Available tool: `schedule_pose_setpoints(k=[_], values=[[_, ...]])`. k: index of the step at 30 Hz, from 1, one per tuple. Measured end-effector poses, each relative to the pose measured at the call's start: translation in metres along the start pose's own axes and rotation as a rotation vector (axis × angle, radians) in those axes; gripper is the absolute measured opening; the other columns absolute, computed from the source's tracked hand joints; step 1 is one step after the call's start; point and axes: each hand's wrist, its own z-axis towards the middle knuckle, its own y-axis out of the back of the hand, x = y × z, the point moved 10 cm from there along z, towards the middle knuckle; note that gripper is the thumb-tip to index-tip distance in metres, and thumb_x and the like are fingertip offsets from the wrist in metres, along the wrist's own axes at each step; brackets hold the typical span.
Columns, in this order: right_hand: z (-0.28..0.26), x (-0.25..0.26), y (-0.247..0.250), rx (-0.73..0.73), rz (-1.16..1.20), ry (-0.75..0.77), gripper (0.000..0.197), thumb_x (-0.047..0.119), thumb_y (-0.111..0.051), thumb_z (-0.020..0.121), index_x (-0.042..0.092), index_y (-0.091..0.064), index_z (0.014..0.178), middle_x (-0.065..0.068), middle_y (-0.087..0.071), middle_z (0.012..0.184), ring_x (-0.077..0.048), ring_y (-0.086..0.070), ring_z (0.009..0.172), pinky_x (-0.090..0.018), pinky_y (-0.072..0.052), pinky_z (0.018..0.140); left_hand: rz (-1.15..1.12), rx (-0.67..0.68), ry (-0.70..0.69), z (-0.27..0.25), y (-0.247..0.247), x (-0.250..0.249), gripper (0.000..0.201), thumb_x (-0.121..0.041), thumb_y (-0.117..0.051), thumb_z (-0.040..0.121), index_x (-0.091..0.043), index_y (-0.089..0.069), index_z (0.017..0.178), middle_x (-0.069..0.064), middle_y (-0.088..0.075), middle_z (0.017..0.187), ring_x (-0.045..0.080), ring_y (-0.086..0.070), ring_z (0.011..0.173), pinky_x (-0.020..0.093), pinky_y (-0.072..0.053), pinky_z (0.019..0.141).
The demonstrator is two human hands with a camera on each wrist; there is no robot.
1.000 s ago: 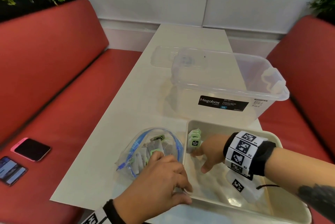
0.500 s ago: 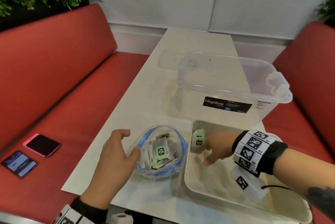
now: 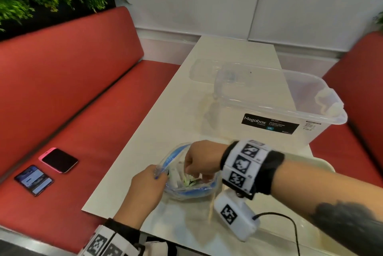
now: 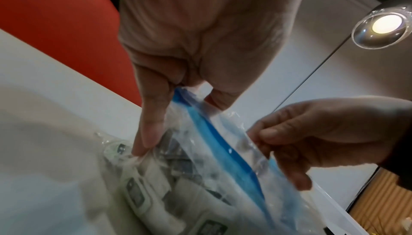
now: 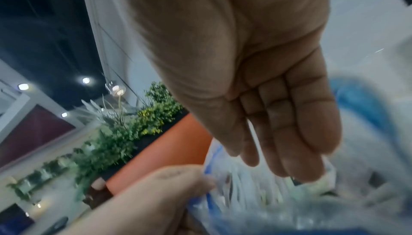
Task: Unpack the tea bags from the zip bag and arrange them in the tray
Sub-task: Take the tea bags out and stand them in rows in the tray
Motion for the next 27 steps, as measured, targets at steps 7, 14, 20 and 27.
schedule_pose_setpoints(k=[7, 14, 20, 27], values=[[0.048, 0.008, -0.029, 0.03, -0.317, -0.121, 0.023, 0.032, -0.052, 0.094, 0.019, -0.053, 0.075, 0.003, -0.054, 0.079, -0.007, -0.03, 0.053, -0.021, -0.024, 0.046, -0.148, -0.043, 0.018, -0.003, 0.0, 0.005, 0.012, -0.02, -0.046, 0.092, -0.018, -0.058, 0.09, 0.003, -0.062, 0.081, 0.022, -0.061, 0.076, 0.037, -0.052, 0.07], [0.048, 0.013, -0.018, -0.034, -0.351, -0.174, 0.041, 0.04, -0.056, 0.09, 0.014, -0.043, 0.061, -0.001, -0.043, 0.062, -0.013, -0.039, 0.052, -0.025, -0.036, 0.052, -0.224, -0.095, -0.001, -0.002, 0.005, 0.003, 0.014, -0.023, -0.044, 0.095, -0.023, -0.057, 0.1, 0.002, -0.064, 0.084, 0.023, -0.063, 0.078, 0.044, -0.055, 0.077], [0.031, -0.009, 0.007, -0.124, -0.011, -0.18, 0.022, 0.027, -0.075, 0.076, 0.01, -0.062, 0.079, -0.006, -0.068, 0.072, -0.024, -0.064, 0.077, -0.037, -0.056, 0.077, -0.214, -0.109, -0.029, 0.005, 0.003, -0.002, 0.011, -0.02, -0.043, 0.094, -0.027, -0.052, 0.094, 0.003, -0.063, 0.085, 0.027, -0.064, 0.081, 0.048, -0.055, 0.076], [0.012, -0.028, 0.03, -0.223, 0.187, -0.099, 0.027, 0.013, -0.075, 0.076, 0.017, -0.051, 0.064, -0.006, -0.062, 0.072, -0.021, -0.061, 0.064, -0.032, -0.054, 0.065, 0.043, -0.101, -0.085, 0.009, 0.001, -0.006, 0.027, -0.026, -0.036, 0.097, -0.021, -0.05, 0.12, 0.006, -0.065, 0.1, 0.028, -0.061, 0.088, 0.035, -0.049, 0.075]])
